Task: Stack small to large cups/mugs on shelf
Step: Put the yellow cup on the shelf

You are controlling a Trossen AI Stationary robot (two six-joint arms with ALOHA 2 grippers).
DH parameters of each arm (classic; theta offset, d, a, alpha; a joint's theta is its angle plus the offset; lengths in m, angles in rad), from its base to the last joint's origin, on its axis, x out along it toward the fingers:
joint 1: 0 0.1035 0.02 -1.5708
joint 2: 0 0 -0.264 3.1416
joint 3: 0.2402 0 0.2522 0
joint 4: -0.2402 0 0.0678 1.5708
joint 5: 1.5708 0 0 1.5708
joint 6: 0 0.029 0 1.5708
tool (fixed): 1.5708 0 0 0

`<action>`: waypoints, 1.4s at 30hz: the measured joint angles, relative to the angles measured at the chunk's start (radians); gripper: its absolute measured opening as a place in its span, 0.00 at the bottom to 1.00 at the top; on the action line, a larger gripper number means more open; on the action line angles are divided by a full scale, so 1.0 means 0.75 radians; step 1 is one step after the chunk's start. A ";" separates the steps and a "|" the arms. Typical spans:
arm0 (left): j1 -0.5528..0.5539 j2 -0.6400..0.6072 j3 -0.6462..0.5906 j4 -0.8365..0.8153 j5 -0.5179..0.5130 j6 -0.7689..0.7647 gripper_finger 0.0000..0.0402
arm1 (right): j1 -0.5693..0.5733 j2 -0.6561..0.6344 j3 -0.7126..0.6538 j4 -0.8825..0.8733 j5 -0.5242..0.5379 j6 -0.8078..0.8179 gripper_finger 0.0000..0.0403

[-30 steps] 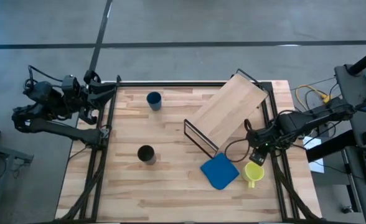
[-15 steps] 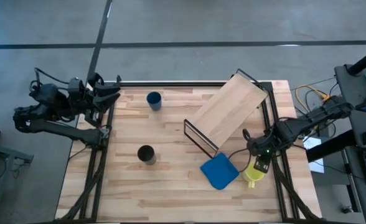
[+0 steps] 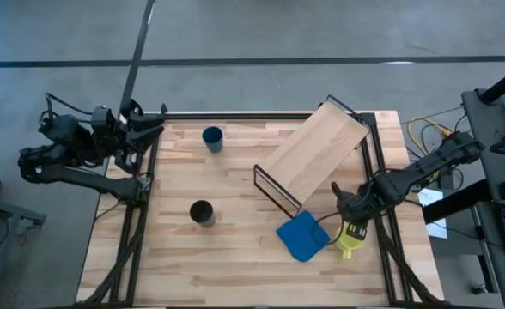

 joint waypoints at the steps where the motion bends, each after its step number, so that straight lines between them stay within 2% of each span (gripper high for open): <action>1: 0.000 -0.001 -0.003 0.008 0.000 0.000 0.25 | 0.000 0.007 -0.001 0.002 0.000 -0.007 0.19; 13: 0.000 -0.001 -0.004 0.027 0.000 0.000 0.25 | 0.000 0.093 -0.007 0.010 0.005 -0.036 0.18; 20: -0.001 -0.002 0.001 0.032 0.001 0.000 0.25 | 0.000 0.111 0.011 0.002 0.005 -0.032 0.04; 24: 0.000 -0.009 0.000 0.037 0.000 0.000 0.25 | -0.001 0.090 0.127 -0.001 -0.003 -0.012 0.03; 28: 0.000 -0.009 0.001 0.042 0.000 0.000 0.25 | -0.001 0.075 0.346 -0.065 0.011 0.000 0.03; 32: 0.000 -0.010 -0.002 0.054 0.000 0.000 0.25 | -0.001 0.075 0.599 -0.095 0.147 -0.129 0.02; 35: 0.000 -0.007 0.000 0.054 0.000 -0.001 0.25 | -0.002 0.084 0.781 -0.128 0.320 -0.249 0.02; 39: 0.000 -0.003 0.002 0.056 0.000 -0.001 0.25 | -0.005 0.128 1.013 -0.371 0.585 -0.360 0.02; 42: 0.000 -0.002 -0.001 0.063 0.000 -0.001 0.25 | -0.036 0.179 1.152 -0.577 0.718 -0.458 0.02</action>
